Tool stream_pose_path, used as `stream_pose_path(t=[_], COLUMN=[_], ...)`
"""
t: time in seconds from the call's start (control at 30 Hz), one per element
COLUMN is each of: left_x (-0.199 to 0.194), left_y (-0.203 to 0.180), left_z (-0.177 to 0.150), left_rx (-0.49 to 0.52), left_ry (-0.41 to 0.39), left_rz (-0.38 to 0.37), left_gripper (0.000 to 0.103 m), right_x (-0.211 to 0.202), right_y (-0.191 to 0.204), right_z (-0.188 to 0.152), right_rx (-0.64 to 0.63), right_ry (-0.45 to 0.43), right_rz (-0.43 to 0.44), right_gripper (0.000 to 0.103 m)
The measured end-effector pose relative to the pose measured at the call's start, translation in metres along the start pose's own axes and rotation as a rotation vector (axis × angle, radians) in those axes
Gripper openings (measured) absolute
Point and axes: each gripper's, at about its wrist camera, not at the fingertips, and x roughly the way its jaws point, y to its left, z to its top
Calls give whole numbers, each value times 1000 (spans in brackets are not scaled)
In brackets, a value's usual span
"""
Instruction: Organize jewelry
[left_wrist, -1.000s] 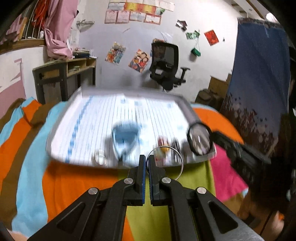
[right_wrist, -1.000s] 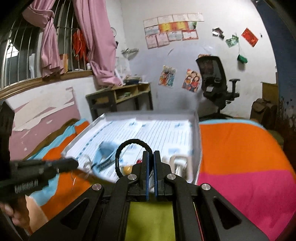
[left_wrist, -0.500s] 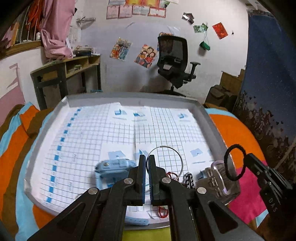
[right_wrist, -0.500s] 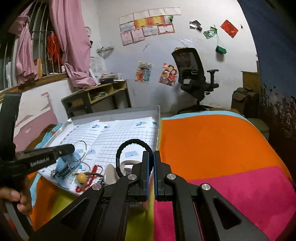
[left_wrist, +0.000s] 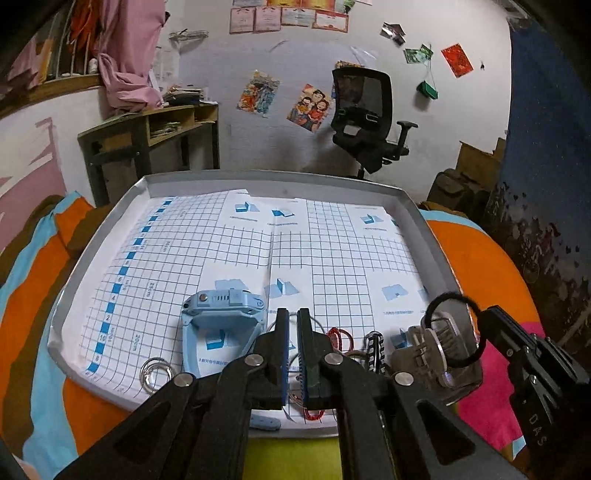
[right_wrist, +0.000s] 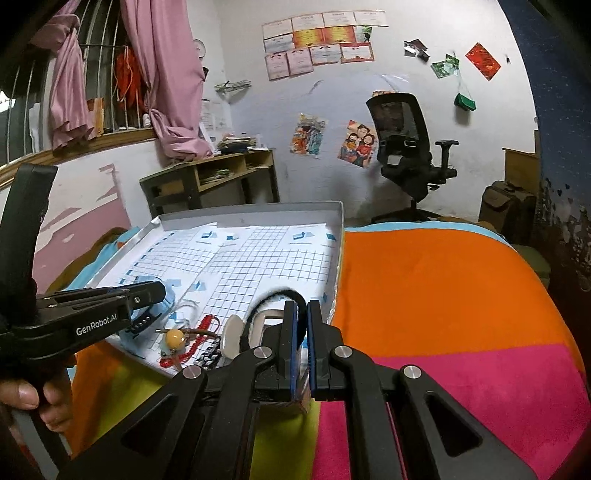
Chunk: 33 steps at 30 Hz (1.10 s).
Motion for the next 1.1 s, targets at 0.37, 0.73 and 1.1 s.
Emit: stream_pose_path(t=[0.37,0.73,1.1], left_x=[-67,-181,-300], left_y=[12,33,29], left_z=[-7,-16,-66], left_rx=[-87,-141,-125], left_ry=[-191,-420,-546], left_rz=[1,42,127], left_gripper=[88,103,103], right_x=[-39,-131,-255], right_y=[-12,12,35], right_z=[17,43,23], right_rx=[24,20,-9], right_ry=[-123,-311,-431], right_rz=[29,84,133], right_gripper=[42,100,102])
